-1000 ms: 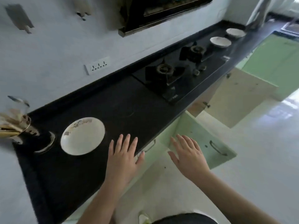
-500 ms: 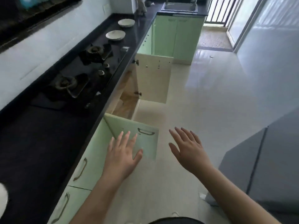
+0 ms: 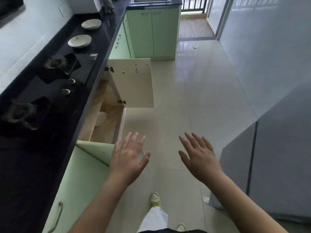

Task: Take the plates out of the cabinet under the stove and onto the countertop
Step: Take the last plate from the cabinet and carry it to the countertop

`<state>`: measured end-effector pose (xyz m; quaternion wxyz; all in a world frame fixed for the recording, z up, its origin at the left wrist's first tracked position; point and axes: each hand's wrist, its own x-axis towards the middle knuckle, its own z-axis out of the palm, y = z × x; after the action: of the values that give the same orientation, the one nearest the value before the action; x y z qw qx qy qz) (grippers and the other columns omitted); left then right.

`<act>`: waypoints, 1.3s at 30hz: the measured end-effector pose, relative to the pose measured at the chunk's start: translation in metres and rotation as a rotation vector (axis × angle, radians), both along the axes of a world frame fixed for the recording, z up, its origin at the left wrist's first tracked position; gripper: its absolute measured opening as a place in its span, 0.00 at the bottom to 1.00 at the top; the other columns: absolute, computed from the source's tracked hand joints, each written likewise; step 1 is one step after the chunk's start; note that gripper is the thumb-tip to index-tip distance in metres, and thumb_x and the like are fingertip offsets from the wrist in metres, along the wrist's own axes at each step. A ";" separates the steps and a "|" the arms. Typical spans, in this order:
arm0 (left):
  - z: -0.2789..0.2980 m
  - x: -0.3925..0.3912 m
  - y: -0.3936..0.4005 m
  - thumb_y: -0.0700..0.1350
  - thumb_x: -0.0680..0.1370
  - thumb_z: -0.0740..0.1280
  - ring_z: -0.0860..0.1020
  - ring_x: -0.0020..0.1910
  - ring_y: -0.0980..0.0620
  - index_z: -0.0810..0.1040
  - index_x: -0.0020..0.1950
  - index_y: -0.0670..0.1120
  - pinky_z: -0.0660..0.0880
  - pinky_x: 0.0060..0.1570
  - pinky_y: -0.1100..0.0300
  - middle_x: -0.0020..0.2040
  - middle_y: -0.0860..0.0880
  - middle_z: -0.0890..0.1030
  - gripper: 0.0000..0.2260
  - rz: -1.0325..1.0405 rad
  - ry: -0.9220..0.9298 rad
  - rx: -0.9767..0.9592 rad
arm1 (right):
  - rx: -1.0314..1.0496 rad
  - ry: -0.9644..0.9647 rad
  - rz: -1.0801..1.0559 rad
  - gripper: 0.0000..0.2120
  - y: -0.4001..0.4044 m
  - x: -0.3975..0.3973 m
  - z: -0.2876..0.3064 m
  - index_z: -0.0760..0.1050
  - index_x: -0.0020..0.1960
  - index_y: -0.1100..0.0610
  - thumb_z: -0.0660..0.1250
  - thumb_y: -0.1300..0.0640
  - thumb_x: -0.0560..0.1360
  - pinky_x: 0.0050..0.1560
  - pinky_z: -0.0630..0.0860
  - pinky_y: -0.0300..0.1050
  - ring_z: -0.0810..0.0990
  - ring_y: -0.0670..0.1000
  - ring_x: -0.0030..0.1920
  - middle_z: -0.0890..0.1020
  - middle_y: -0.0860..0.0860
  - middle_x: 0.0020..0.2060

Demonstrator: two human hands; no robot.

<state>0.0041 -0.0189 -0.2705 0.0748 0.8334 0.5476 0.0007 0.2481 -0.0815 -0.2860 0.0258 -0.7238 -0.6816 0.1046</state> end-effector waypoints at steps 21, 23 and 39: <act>-0.028 0.115 0.236 0.64 0.79 0.45 0.41 0.79 0.52 0.47 0.80 0.57 0.38 0.75 0.51 0.81 0.53 0.48 0.29 -0.074 0.029 -0.007 | 0.007 -0.018 -0.056 0.28 0.205 0.115 -0.014 0.47 0.79 0.45 0.43 0.39 0.81 0.76 0.40 0.49 0.47 0.50 0.79 0.53 0.47 0.79; -0.032 0.136 0.255 0.64 0.80 0.45 0.41 0.79 0.53 0.47 0.79 0.57 0.37 0.74 0.51 0.81 0.53 0.48 0.29 -0.029 0.036 -0.016 | 0.003 -0.009 0.006 0.28 0.234 0.135 -0.016 0.47 0.79 0.45 0.43 0.40 0.81 0.76 0.40 0.49 0.47 0.50 0.79 0.53 0.47 0.79; -0.004 0.155 0.305 0.67 0.77 0.36 0.47 0.79 0.51 0.51 0.80 0.56 0.46 0.76 0.48 0.81 0.52 0.53 0.33 0.502 0.036 -0.011 | 0.028 0.088 0.498 0.31 0.418 0.170 0.011 0.51 0.79 0.47 0.39 0.38 0.78 0.77 0.43 0.51 0.51 0.53 0.79 0.57 0.49 0.79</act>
<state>0.1587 0.2864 -0.2749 0.0670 0.6706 0.7388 0.0013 0.4186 0.3365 -0.2752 0.0392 -0.5279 -0.8384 0.1297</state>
